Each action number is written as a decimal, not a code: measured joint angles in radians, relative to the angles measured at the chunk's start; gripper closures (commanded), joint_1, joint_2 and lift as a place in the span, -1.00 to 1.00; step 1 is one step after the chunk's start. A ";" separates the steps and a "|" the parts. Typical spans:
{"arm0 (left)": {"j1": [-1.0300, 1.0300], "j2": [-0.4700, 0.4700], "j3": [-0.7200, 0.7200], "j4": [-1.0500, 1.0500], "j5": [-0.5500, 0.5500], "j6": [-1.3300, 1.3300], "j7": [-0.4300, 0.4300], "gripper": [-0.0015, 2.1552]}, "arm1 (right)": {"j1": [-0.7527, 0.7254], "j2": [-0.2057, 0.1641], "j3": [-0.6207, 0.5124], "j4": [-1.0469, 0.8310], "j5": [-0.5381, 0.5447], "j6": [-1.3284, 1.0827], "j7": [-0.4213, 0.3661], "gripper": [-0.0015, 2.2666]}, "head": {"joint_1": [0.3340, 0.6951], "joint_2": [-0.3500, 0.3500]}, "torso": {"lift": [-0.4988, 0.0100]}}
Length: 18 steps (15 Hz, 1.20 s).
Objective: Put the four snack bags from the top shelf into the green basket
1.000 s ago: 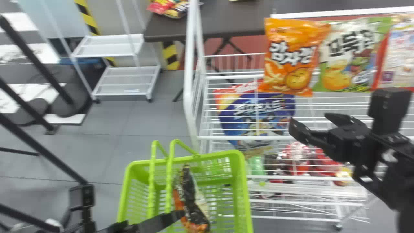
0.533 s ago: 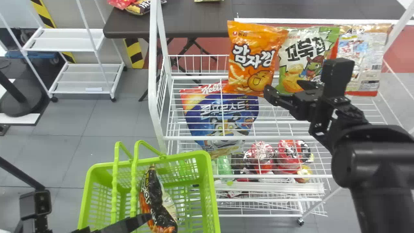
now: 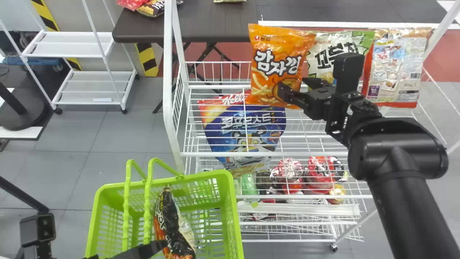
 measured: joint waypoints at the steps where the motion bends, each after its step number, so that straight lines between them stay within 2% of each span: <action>1: 0.001 0.001 0.001 0.001 0.001 0.000 0.000 0.99 | -0.003 0.000 -0.001 0.008 -0.015 0.000 0.019 0.85 | 1.00 0.15 | 0.96; 4: 0.002 0.004 0.003 0.003 0.002 0.000 0.000 0.99 | 0.020 -0.001 -0.011 -0.002 -0.050 0.015 0.029 0.99 | 1.00 0.17 | 0.96; 9: 0.001 0.009 0.004 0.004 0.004 0.000 0.000 0.99 | 0.101 -0.005 -0.060 -0.106 -0.081 0.003 0.042 0.98 | 1.00 0.10 | 0.96; 13: 0.001 0.012 0.004 0.010 0.006 0.000 0.000 0.99 | 0.297 -0.005 -0.114 -0.411 -0.180 0.059 0.040 0.99 | 1.00 0.05 | 0.96; 18: -0.006 0.011 0.004 0.018 0.007 0.000 0.000 0.99 | 0.626 -0.003 -0.122 -0.847 -0.296 0.203 0.033 0.99 | 1.00 0.19 | 0.96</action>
